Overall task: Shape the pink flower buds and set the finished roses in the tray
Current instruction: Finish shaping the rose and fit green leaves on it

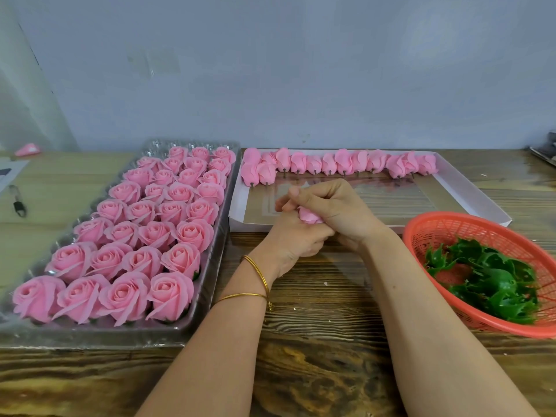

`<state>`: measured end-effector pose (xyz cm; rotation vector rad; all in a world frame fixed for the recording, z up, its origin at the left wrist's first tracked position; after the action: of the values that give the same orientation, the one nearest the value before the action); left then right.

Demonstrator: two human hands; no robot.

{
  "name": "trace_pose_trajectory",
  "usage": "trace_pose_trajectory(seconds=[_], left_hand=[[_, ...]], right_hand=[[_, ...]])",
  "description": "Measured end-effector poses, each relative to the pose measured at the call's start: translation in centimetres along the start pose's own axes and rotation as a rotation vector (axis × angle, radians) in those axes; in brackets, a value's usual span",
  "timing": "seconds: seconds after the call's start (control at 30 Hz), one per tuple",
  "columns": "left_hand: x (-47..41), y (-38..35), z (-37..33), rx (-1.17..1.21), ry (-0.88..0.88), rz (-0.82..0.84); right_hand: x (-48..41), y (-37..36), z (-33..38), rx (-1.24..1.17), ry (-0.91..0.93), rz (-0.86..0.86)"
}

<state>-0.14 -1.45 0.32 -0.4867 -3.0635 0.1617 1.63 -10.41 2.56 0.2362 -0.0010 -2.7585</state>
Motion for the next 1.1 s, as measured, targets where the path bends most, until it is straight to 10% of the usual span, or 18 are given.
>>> trace_pose_trajectory(seconds=[1.1], left_hand=[[-0.4,-0.2,0.7,-0.102,-0.088,-0.076]], right_hand=[[-0.1,0.3,-0.4,0.141,-0.043,0.143]])
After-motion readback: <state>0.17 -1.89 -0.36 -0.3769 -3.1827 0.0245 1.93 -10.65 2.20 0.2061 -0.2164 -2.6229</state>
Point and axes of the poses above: each hand's wrist, its own x-axis away from the middle knuckle, its own y-axis out of the back of the hand, z = x × y, the point moved 2 cm from there along -x, towards the middle knuckle, and after that the axes turned 4 degrees about x, right-handed, at the moved point
